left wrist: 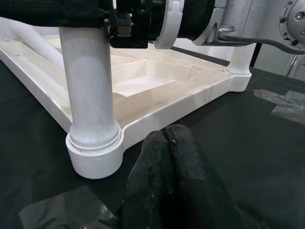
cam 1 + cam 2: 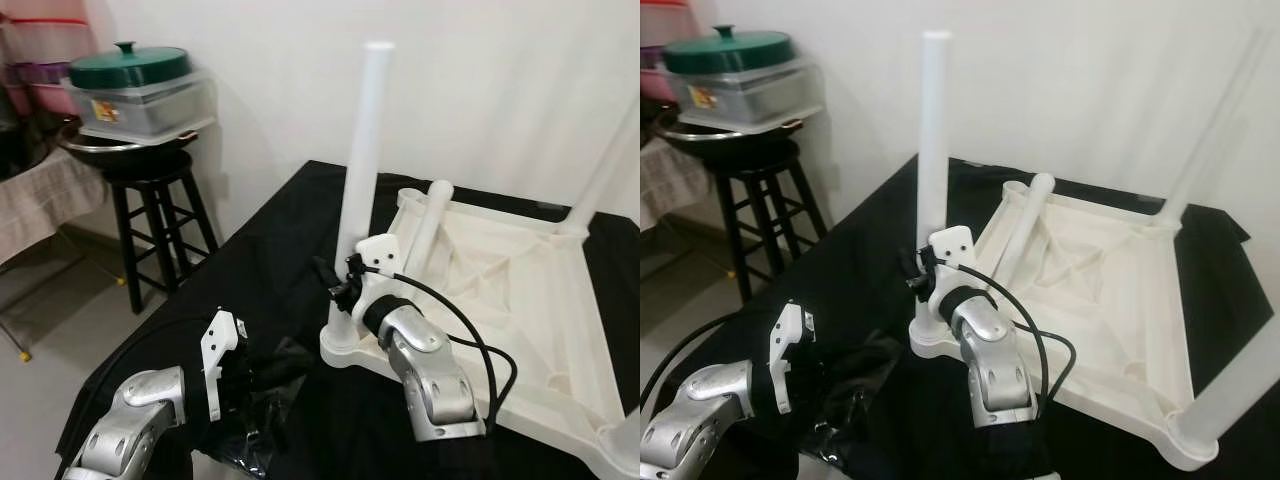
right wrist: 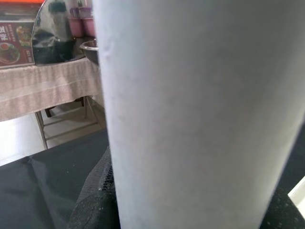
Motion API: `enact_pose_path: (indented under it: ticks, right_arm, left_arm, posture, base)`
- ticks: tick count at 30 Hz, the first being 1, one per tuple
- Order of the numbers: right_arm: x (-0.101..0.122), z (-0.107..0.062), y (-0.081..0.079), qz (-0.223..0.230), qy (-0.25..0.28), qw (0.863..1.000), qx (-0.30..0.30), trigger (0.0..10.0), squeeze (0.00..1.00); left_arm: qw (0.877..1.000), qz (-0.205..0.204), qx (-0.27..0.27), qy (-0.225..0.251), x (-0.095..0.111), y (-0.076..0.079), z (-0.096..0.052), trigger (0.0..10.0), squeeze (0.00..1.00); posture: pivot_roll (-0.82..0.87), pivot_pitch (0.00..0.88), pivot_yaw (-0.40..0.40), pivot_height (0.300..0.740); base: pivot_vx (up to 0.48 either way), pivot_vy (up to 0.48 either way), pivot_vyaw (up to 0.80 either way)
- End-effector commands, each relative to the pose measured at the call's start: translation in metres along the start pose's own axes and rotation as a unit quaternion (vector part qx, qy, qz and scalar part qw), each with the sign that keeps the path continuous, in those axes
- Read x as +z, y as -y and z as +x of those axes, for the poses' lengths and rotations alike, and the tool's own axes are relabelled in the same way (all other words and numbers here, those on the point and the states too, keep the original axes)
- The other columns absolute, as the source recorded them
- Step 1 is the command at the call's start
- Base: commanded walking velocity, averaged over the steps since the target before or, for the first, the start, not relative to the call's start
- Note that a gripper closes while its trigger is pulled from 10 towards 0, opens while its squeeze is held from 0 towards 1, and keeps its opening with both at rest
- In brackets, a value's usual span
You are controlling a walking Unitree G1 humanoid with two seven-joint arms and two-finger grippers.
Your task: Building children table
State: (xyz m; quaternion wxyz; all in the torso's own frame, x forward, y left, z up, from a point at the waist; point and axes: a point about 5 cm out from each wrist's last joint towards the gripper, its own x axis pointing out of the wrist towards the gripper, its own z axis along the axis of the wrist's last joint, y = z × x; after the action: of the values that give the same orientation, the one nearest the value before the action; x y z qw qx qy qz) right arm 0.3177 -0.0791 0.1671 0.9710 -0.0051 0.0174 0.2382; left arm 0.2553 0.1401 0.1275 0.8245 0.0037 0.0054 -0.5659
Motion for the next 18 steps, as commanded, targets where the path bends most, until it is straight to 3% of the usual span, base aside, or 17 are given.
enact_pose_path:
  ticks: [1, 2, 3, 4, 5, 6, 8, 9, 11, 12, 13, 14, 15, 16, 18]
  right_arm:
    - [-0.032, -0.006, 0.012, 0.027, -0.076, 0.997, -0.021, 9.3, 0.0]
    - [-0.031, -0.005, 0.01, 0.049, -0.073, 0.996, 0.013, 10.0, 1.0]
    - [-0.028, -0.006, 0.006, 0.065, -0.073, 0.995, 0.027, 10.0, 1.0]
    - [-0.022, -0.007, -0.001, 0.064, -0.062, 0.993, 0.08, 10.0, 1.0]
    - [-0.022, -0.007, -0.001, 0.064, -0.062, 0.993, 0.08, 10.0, 1.0]
    - [-0.017, -0.008, -0.007, 0.055, -0.053, 0.988, 0.136, 10.0, 1.0]
    - [-0.017, -0.008, -0.007, 0.055, -0.053, 0.988, 0.136, 10.0, 1.0]
    - [-0.014, -0.008, -0.011, 0.046, -0.047, 0.983, 0.171, 10.0, 1.0]
    - [-0.011, -0.009, -0.005, -0.009, -0.045, 0.957, 0.286, 10.0, 1.0]
    - [-0.011, -0.009, -0.005, -0.009, -0.045, 0.957, 0.286, 10.0, 1.0]
    - [-0.009, -0.007, 0.003, -0.025, -0.049, 0.947, 0.317, 10.0, 0.79]
    - [-0.009, -0.007, 0.003, -0.025, -0.049, 0.947, 0.317, 10.0, 0.79]
    - [-0.006, -0.003, 0.013, -0.028, -0.052, 0.94, 0.336, 10.0, 0.0]
    - [0.001, 0.002, 0.025, -0.023, -0.051, 0.935, 0.349, 10.0, 0.0]
    - [0.006, 0.005, 0.032, -0.018, -0.049, 0.932, 0.358, 10.0, 0.0]
  left_arm:
    - [1.0, 0.009, 0.007, -0.002, 0.002, -0.002, -0.002, 10.0, 0.0]
    - [1.0, 0.009, 0.005, -0.003, 0.002, -0.002, -0.001, 10.0, 0.0]
    - [1.0, 0.009, 0.003, -0.004, 0.002, -0.002, -0.001, 10.0, 0.0]
    - [1.0, 0.009, 0.002, -0.004, 0.003, -0.002, 0.0, 10.0, 0.0]
    - [1.0, 0.009, 0.002, -0.004, 0.003, -0.002, 0.0, 10.0, 0.0]
    - [1.0, 0.008, 0.002, -0.003, 0.003, -0.002, 0.001, 10.0, 0.0]
    - [1.0, 0.008, 0.002, -0.003, 0.003, -0.002, 0.001, 10.0, 0.0]
    - [1.0, 0.008, 0.002, -0.001, 0.003, -0.002, 0.001, 10.0, 0.0]
    - [1.0, 0.009, 0.004, 0.002, 0.004, -0.002, 0.003, 10.0, 0.0]
    - [1.0, 0.009, 0.004, 0.002, 0.004, -0.002, 0.003, 10.0, 0.0]
    - [1.0, 0.009, 0.004, 0.003, 0.004, -0.002, 0.004, 10.0, 0.0]
    - [1.0, 0.009, 0.004, 0.003, 0.004, -0.002, 0.004, 10.0, 0.0]
    - [1.0, 0.009, 0.004, 0.004, 0.004, -0.001, 0.005, 10.0, 0.0]
    - [1.0, 0.01, 0.004, 0.004, 0.004, -0.001, 0.006, 10.0, 0.0]
    - [1.0, 0.01, 0.005, 0.005, 0.004, 0.0, 0.006, 10.0, 0.0]
  posture:
    - [-0.07, 0.0, -0.036, 0.74]
    - [-0.07, 0.0, -0.029, 0.74]
    - [-0.07, 0.0, -0.028, 0.74]
    - [-0.08, 0.0, -0.028, 0.74]
    - [-0.08, 0.0, -0.028, 0.74]
    - [-0.08, 0.0, -0.03, 0.74]
    - [-0.08, 0.0, -0.03, 0.74]
    - [-0.08, 0.0, -0.031, 0.74]
    - [-0.07, 0.0, -0.042, 0.74]
    - [-0.07, 0.0, -0.042, 0.74]
    - [-0.06, 0.0, -0.049, 0.74]
    - [-0.06, 0.0, -0.049, 0.74]
    - [-0.06, 0.0, -0.054, 0.74]
    - [-0.05, 0.0, -0.059, 0.74]
    - [-0.05, 0.0, -0.059, 0.74]
  base:
    - [0.0, 0.0, 0.0]
    - [0.0, 0.0, 0.0]
    - [0.0, 0.0, 0.0]
    - [0.0, 0.0, 0.0]
    - [0.0, 0.0, 0.0]
    - [0.0, 0.0, 0.0]
    - [0.0, 0.0, 0.0]
    - [0.0, 0.0, 0.0]
    - [0.0, 0.0, 0.0]
    - [0.0, 0.0, 0.0]
    - [0.0, 0.0, 0.0]
    - [0.0, 0.0, 0.0]
    - [0.0, 0.0, 0.0]
    - [0.0, 0.0, 0.0]
    - [0.0, 0.0, 0.0]
